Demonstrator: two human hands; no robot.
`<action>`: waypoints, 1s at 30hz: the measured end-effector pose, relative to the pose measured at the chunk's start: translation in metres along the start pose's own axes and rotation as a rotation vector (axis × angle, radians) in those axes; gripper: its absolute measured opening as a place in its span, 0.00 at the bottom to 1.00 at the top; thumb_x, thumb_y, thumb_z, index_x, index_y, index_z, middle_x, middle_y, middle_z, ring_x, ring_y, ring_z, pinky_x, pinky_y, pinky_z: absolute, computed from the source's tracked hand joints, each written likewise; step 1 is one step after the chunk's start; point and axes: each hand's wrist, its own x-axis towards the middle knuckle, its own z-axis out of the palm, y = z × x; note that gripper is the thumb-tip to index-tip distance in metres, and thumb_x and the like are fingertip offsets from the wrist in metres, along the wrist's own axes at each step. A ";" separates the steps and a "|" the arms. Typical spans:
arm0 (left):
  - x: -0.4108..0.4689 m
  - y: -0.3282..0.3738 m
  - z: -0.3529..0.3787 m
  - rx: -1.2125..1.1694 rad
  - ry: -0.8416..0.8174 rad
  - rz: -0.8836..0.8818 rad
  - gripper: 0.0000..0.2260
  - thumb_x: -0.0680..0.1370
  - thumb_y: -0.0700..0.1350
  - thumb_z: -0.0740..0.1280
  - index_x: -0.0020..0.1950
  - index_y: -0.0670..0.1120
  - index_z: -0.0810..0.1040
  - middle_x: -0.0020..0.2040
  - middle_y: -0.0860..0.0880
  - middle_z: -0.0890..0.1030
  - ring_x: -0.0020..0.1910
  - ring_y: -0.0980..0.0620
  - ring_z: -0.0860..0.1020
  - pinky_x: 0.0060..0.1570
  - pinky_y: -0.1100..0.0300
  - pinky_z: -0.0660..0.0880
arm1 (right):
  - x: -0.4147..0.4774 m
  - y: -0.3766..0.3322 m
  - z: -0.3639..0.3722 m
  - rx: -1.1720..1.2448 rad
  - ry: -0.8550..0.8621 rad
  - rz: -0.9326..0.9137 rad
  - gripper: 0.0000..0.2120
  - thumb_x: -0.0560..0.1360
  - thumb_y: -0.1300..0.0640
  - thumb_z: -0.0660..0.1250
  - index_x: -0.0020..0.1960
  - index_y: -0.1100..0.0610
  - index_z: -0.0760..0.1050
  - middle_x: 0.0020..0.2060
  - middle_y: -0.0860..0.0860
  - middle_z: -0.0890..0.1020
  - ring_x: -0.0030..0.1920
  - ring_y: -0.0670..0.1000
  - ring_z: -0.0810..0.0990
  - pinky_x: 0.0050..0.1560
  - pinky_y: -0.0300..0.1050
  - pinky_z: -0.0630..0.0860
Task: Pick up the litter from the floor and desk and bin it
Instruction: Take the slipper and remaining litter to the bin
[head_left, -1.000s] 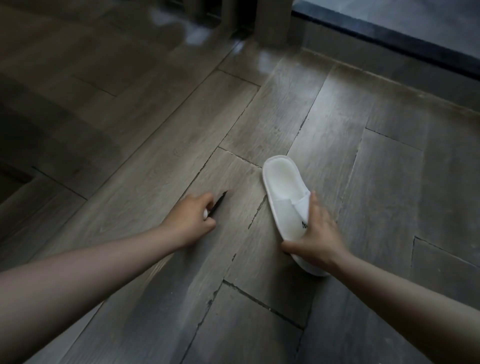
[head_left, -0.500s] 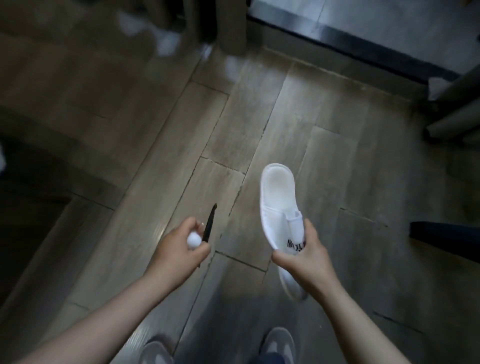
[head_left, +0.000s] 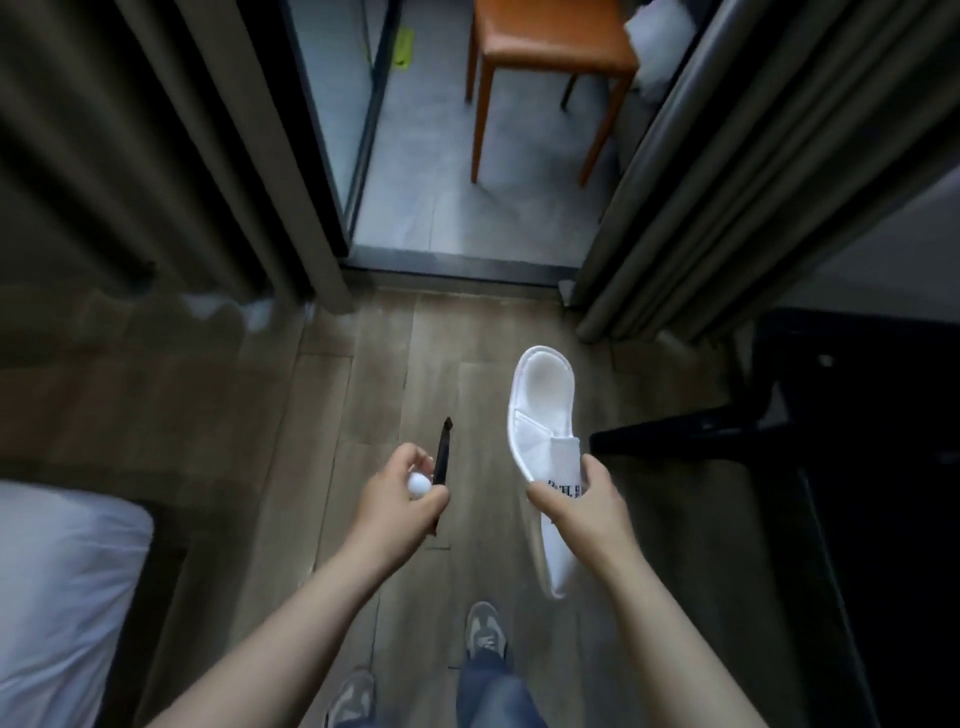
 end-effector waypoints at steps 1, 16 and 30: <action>-0.015 0.020 -0.002 -0.008 -0.027 0.031 0.08 0.69 0.39 0.67 0.41 0.51 0.72 0.41 0.45 0.79 0.32 0.48 0.78 0.37 0.44 0.80 | -0.021 -0.009 -0.016 0.029 0.029 -0.002 0.21 0.66 0.53 0.71 0.58 0.49 0.71 0.48 0.47 0.80 0.46 0.46 0.78 0.38 0.41 0.72; -0.240 0.158 -0.013 0.197 -0.644 0.583 0.07 0.72 0.41 0.67 0.43 0.54 0.74 0.34 0.43 0.80 0.34 0.45 0.81 0.42 0.44 0.80 | -0.355 0.019 -0.100 0.596 0.704 0.039 0.30 0.58 0.42 0.71 0.58 0.48 0.74 0.49 0.46 0.82 0.51 0.49 0.81 0.55 0.53 0.78; -0.536 0.086 0.065 0.460 -1.307 0.999 0.05 0.75 0.43 0.66 0.46 0.53 0.74 0.42 0.48 0.79 0.39 0.48 0.81 0.35 0.58 0.79 | -0.683 0.178 -0.039 0.949 1.480 0.162 0.19 0.72 0.60 0.67 0.62 0.49 0.71 0.34 0.43 0.81 0.34 0.44 0.78 0.43 0.46 0.73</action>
